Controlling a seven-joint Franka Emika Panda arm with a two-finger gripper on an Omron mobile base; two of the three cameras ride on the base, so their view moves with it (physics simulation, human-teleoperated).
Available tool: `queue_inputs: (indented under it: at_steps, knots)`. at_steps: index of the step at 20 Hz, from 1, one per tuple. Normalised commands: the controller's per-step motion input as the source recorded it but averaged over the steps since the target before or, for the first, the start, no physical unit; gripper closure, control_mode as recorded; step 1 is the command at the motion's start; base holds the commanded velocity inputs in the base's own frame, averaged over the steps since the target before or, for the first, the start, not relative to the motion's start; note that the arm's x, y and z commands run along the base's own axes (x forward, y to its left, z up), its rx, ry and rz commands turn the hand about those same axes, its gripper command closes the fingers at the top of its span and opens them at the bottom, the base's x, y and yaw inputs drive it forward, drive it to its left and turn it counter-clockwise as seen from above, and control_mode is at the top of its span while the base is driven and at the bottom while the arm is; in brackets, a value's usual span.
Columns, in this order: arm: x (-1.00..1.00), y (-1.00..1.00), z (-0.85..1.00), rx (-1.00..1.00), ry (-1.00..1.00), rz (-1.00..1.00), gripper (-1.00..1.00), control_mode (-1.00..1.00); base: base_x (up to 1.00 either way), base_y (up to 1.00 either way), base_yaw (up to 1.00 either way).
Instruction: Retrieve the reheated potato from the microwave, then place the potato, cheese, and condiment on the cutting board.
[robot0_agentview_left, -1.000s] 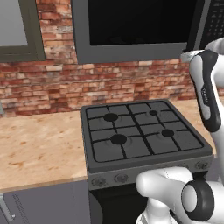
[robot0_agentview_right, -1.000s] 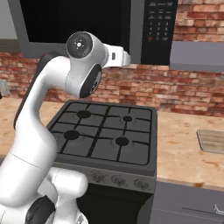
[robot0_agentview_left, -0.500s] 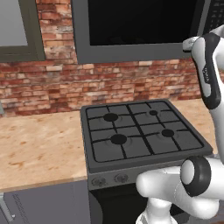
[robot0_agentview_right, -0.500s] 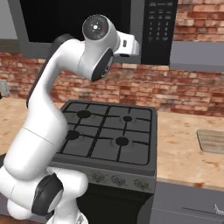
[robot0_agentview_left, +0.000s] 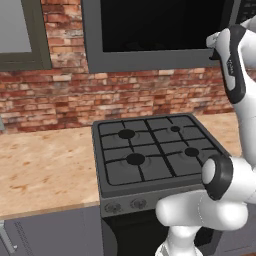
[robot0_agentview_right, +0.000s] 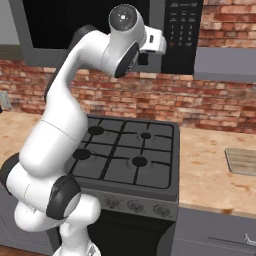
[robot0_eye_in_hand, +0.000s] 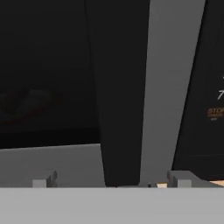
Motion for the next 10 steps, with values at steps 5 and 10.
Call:
queue_inputs:
  at_steps: [5, 10]
  knots:
    - [0.42, -0.02, 0.00, 0.00, -0.03, 0.00, -1.00, -1.00, 0.00, 0.00, 0.00]
    - [0.40, -0.08, 0.00, 0.00, -0.01, 0.00, -1.00, -1.00, 0.00, 0.00, 0.00]
